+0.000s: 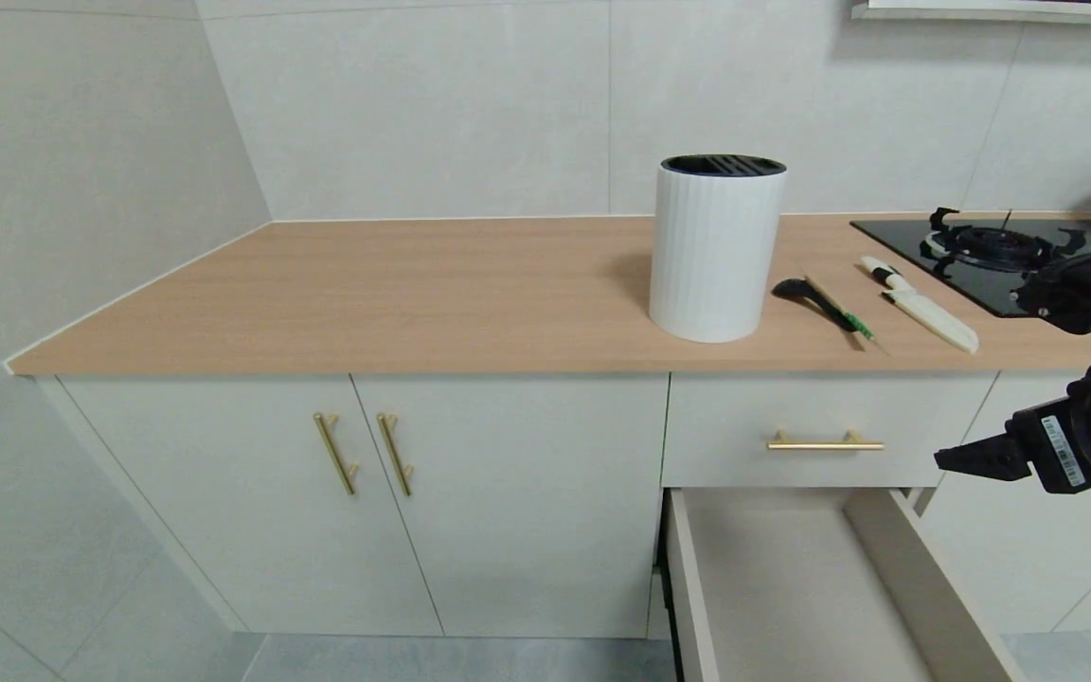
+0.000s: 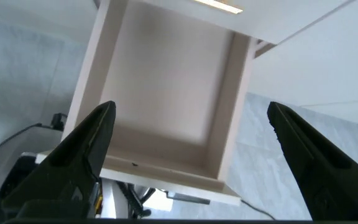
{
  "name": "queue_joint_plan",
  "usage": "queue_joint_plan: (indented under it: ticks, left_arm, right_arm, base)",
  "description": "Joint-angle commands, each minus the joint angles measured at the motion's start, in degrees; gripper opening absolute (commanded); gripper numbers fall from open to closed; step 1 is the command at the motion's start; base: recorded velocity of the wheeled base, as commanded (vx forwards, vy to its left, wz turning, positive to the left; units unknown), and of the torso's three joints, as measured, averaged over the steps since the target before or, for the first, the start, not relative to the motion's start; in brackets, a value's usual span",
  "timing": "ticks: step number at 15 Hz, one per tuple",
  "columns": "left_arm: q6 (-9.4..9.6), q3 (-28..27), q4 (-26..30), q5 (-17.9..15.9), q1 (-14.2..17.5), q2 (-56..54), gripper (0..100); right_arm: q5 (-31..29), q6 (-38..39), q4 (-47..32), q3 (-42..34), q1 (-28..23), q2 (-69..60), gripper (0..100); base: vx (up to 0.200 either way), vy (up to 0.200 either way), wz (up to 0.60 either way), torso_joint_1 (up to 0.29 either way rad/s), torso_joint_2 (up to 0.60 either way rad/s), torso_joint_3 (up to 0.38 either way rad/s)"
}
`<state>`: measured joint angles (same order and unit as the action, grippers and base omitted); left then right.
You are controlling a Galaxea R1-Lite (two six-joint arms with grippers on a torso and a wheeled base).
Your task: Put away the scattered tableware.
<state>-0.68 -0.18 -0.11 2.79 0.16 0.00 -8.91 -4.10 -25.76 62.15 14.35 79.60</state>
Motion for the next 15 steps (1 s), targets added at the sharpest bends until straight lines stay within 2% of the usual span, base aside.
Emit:
queue_joint_plan:
  ticks: [1, 5, 6, 8, 11, 15]
  left_arm:
    - [-0.02, 0.0, 0.0, 0.0, 0.0, 0.0, 100]
    - [-0.02, 0.0, 0.0, 0.0, 0.0, 0.0, 100]
    - [-0.02, 0.0, 0.0, 0.0, 0.0, 0.0, 100]
    - [-0.02, 0.0, 0.0, 0.0, 0.0, 0.0, 100]
    - [-0.02, 0.0, 0.0, 0.0, 0.0, 0.0, 100]
    - [-0.02, 0.0, 0.0, 0.0, 0.0, 0.0, 100]
  right_arm:
    - [0.0, 0.0, 1.2, -0.2, -1.6, 1.3, 100]
    - [0.4, -0.2, 5.8, 1.4, -4.5, 4.6, 100]
    - [1.2, 0.0, 7.4, 6.6, -5.5, 8.0, 100]
    - [1.3, 1.7, 4.4, 15.5, -5.9, 13.4, 100]
    - [1.4, 12.6, -2.7, 28.2, -5.8, 21.6, 100]
    - [0.5, 15.3, -3.2, 35.0, -5.6, 31.6, 100]
  base:
    - [0.000, 0.000, 0.00, 0.163, -0.47, -0.320]
    - [0.000, 0.000, 0.00, 0.143, -0.39, -0.245]
    - [0.000, 0.000, 0.00, 0.051, -0.12, -0.080]
    - [0.000, 0.000, 0.00, 0.011, -0.05, -0.023]
    - [0.000, 0.000, 0.00, 0.000, 0.00, 0.000]
    - [0.000, 0.000, 0.00, 0.000, 0.00, 0.000]
